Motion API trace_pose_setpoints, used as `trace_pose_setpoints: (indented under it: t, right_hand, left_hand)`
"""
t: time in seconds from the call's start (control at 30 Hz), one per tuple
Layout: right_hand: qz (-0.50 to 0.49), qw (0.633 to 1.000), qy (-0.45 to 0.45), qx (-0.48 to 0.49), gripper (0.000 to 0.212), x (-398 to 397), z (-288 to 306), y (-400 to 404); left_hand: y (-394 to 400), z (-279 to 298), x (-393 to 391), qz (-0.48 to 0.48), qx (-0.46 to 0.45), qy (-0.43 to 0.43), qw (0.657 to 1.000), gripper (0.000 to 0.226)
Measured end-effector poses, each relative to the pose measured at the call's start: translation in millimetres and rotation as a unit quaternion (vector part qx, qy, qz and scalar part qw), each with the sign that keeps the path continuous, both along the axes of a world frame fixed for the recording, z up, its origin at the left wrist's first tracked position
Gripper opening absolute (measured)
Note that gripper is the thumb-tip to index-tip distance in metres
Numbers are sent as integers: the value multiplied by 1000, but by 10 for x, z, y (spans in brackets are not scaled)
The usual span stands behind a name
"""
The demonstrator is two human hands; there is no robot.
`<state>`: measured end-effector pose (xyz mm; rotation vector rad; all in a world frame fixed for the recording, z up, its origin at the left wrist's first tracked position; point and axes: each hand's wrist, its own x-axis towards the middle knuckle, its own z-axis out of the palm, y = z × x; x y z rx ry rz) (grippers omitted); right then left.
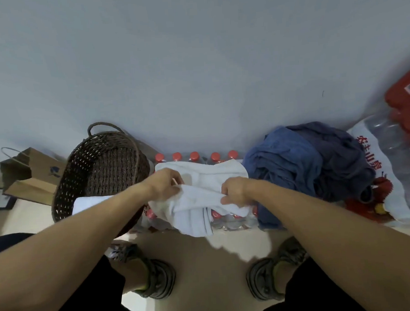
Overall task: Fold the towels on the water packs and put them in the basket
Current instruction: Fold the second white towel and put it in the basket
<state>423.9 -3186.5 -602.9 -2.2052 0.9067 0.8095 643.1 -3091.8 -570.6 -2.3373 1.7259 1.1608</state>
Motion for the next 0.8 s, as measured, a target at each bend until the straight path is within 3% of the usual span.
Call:
trace_pose_setpoints:
  t: [0.07,0.13,0.23,0.3,0.4,0.47,0.53,0.67,0.8]
  right_hand:
    - [-69,996,-46,-8,35,52,112,-169]
    - [-139,978,-113,-102,28,63,173,-294]
    - [-200,945,-192,-173,15,72,133,-309]
    - [-173,963,-188,-90,10,115,76,-256]
    - [-61,995,-84,13,23,166,-30,-112]
    - [-17,999,-38,8,40,163,-114,-27]
    - [-11,999,-42,-17,51,150,-194,22]
    - [-12,998,-48,-25,56,145,-217,73]
    - [12,998,-34,-42,41,180,-125,123]
  left_hand:
    - [-83,2,82,50,-51,-31,997,19]
    - [-66,-47,86,105,-146,-83,980,27]
    - [101,-151,-61,87,-266,-96,955,20]
    - [274,-259,-249,33,-219,-49,974,14]
    - [498,-505,-562,-53,-104,-30,993,32]
    - [571,-672,-711,-90,-89,-66,990,48]
    - [595,-777,-779,-62,-97,-83,990,53]
    - [518,-783,-755,-64,-94,-84,990,40]
    - [303,-529,-628,-59,-27,-37,997,17]
